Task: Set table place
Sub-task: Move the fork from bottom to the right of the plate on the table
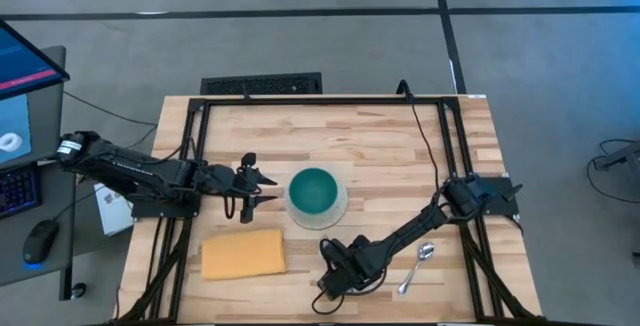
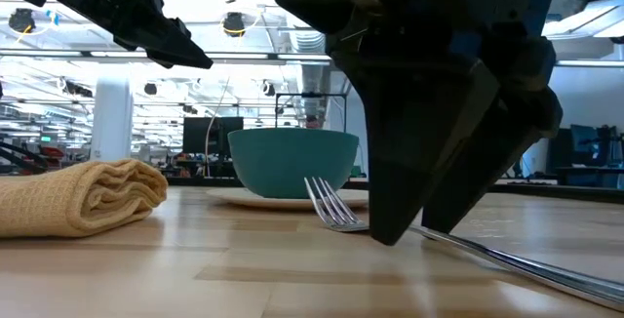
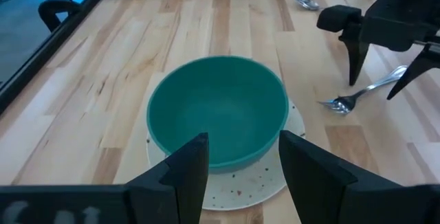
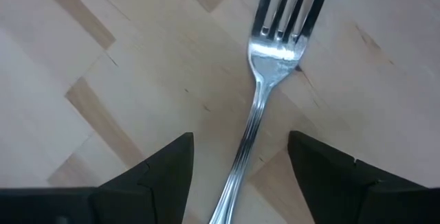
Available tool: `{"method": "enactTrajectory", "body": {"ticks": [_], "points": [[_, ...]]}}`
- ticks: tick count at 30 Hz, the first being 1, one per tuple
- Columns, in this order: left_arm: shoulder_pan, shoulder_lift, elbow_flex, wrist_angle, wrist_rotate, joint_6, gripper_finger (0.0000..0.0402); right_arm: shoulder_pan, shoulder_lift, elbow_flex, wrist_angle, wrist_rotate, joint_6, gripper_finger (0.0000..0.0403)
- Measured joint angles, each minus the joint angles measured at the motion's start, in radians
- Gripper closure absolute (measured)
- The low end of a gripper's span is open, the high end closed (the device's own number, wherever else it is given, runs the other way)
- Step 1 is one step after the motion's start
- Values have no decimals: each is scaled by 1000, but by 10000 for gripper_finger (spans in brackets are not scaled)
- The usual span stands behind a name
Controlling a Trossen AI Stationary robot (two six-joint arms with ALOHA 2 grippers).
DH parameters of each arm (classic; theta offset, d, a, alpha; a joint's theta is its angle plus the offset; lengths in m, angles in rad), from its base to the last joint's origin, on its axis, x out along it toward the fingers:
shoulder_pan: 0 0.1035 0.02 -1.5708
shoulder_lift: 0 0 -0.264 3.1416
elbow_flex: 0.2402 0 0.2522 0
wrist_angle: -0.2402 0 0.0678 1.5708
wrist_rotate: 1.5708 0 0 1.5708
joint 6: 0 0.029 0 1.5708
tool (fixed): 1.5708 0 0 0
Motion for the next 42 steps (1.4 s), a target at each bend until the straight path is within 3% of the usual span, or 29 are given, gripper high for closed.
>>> {"method": "enactTrajectory", "body": {"ticks": [15,33,36,42], "points": [[0,0,0,-22,0,0,233,-14,-2,1,-54,-12,54,155],[0,0,0,-35,0,-2,233,-30,-4,-1,-114,-20,80,352],[0,0,0,-36,0,-8,233,-33,-5,-1,-116,-23,80,372],[0,0,0,-46,0,-10,233,-33,-5,-1,-117,-19,101,373]]}}
